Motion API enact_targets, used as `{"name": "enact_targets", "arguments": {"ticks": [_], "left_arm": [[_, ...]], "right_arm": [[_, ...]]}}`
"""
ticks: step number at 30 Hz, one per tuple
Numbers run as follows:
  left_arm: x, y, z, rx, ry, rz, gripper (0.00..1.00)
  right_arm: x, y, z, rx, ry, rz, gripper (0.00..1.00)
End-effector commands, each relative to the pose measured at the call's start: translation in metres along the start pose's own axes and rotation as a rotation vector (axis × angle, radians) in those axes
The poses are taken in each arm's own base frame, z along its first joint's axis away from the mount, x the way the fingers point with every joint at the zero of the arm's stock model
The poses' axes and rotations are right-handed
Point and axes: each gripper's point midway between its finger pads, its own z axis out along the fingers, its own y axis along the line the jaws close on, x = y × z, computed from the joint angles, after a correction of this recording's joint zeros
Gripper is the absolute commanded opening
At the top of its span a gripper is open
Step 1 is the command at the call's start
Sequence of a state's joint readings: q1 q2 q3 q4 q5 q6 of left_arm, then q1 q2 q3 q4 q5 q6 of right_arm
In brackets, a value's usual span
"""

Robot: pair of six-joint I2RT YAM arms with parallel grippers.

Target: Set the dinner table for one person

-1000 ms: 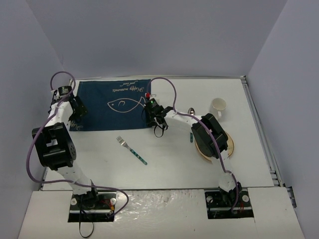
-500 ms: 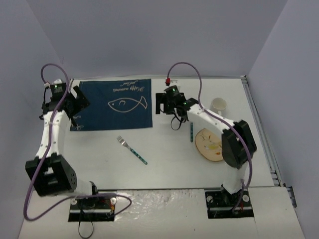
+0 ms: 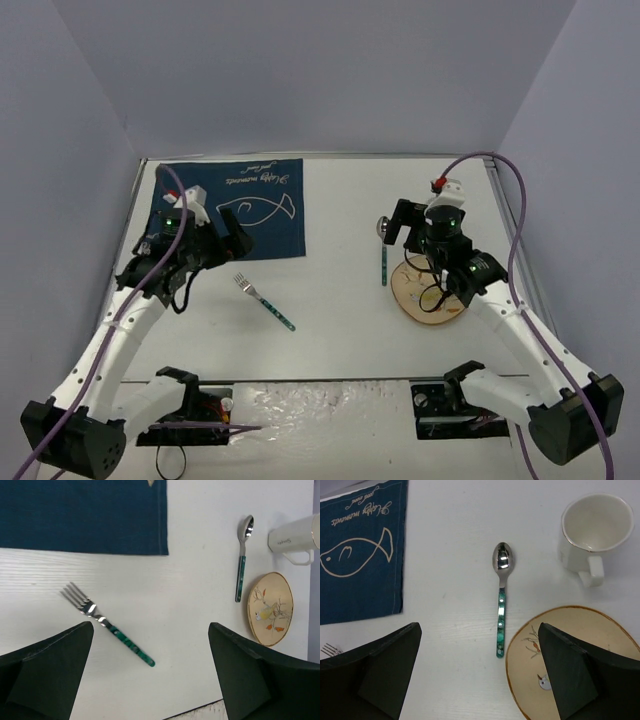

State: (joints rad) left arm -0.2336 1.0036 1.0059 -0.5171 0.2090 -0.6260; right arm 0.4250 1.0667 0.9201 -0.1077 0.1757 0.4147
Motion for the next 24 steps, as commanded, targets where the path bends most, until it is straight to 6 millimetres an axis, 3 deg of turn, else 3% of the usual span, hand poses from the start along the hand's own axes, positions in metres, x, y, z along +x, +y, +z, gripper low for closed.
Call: {"name": "enact_targets", "arguments": {"ticks": [1,2,4,6,7,9,13,15,19,24], "left_arm": [[0.022,-0.072,0.019,0.180,-0.022,-0.088,0.97],[0.038,-0.092,0.025,0.218,0.000,-0.087,0.97],[0.050,-0.113,0.044,0.228,-0.007,-0.111,0.97],[0.078,-0.152,0.053,0.293,0.032,-0.093,0.97],[0.084,-0.168,0.066,0.312,0.038,-0.105,0.97],[0.105,-0.201,0.072,0.374,0.072,-0.085,0.97],[0.155,-0.247,0.099,0.421,0.162,-0.058,0.97],[0.173,-0.264,0.112,0.441,0.190,-0.063,0.97],[0.209,-0.276,0.135,0.431,0.258,-0.074,0.96],[0.235,-0.295,0.139,0.451,0.328,-0.096,0.86]], "right_arm": [[-0.022,-0.009,-0.031,-0.019,-0.128,0.079,1.00],[-0.024,-0.011,-0.035,-0.016,-0.146,0.093,1.00],[-0.035,-0.013,-0.050,-0.024,-0.202,0.111,1.00],[-0.046,-0.013,-0.061,-0.034,-0.245,0.114,1.00],[-0.050,-0.013,-0.064,-0.038,-0.257,0.105,1.00],[-0.059,-0.010,-0.072,-0.057,-0.281,0.110,1.00],[-0.069,-0.004,-0.080,-0.084,-0.303,0.115,1.00],[-0.071,0.000,-0.082,-0.104,-0.303,0.120,1.00],[-0.073,0.005,-0.086,-0.134,-0.302,0.124,1.00],[-0.076,0.004,-0.091,-0.140,-0.319,0.128,1.00]]}}
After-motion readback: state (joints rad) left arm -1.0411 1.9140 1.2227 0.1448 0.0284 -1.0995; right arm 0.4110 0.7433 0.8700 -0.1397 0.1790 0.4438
